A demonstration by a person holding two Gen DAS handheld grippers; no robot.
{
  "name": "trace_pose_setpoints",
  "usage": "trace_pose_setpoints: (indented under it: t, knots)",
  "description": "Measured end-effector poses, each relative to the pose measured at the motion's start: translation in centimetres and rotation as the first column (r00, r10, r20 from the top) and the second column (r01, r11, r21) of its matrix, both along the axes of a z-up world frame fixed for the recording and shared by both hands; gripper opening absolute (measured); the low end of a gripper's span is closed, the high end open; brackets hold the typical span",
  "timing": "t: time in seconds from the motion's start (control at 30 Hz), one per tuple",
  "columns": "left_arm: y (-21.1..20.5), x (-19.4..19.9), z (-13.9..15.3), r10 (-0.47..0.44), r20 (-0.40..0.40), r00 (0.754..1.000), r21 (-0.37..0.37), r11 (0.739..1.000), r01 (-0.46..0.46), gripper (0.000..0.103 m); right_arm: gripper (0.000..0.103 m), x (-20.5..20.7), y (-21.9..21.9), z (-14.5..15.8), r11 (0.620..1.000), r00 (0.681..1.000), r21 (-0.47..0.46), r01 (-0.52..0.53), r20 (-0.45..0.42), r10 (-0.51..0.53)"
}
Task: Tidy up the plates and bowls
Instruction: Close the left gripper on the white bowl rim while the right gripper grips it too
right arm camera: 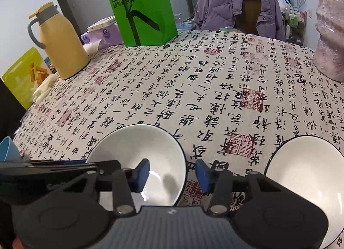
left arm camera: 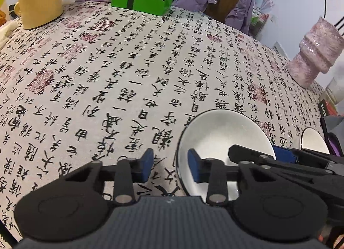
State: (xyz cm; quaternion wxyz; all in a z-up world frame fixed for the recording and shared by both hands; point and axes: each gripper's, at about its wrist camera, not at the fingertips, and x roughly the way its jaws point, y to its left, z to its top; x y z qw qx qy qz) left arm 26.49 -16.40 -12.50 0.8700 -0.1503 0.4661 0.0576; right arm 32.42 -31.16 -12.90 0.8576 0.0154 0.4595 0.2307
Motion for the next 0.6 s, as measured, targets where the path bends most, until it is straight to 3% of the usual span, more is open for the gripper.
trace_pose_setpoints:
  t: [0.43,0.6]
  knots:
    - [-1.6,0.6,-0.5,-0.017,-0.019,1.000,0.038,0.999,0.018,0.020,0.024,0.0,0.7,-1.2,0.999,1.000,-0.043,-0.004,-0.009,0.003]
    - [-1.8,0.7,-0.5,0.001,-0.008,1.000,0.047,0.999,-0.001,0.020,0.021,0.2,0.3,-1.8,1.000,1.000,-0.008,0.018,-0.019,-0.018]
